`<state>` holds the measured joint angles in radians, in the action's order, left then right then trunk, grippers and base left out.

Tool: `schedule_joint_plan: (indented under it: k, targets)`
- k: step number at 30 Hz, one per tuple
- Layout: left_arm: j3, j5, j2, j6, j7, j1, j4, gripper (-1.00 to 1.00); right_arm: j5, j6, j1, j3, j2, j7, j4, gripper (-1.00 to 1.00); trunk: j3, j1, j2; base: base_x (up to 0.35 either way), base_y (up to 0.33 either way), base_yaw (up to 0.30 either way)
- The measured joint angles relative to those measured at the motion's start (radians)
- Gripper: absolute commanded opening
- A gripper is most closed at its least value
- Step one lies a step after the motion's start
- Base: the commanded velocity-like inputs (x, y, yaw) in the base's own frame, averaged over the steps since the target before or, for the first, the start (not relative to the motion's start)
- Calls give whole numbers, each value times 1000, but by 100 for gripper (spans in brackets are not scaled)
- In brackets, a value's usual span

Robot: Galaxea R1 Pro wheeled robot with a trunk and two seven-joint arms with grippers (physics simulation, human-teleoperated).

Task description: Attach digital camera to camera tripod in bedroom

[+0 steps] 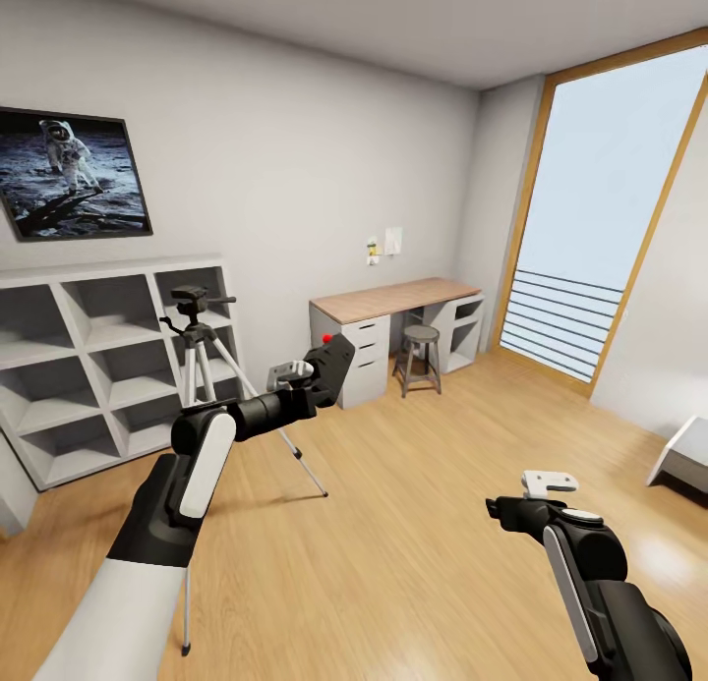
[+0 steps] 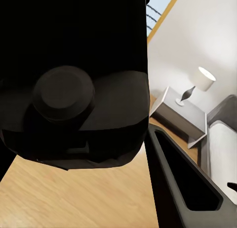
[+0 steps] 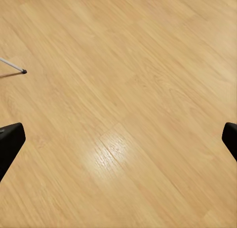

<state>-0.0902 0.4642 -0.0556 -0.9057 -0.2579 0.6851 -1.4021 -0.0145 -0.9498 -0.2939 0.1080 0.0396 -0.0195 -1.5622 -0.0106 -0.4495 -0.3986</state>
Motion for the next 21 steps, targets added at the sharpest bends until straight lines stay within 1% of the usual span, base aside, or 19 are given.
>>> schedule_joint_plan:
  k: [21]
  targets:
    - [3,0,1,0,-2,0,0,-100,1,-8,0,0,-1,-1,0,100,0,0,0,0,0,-1]
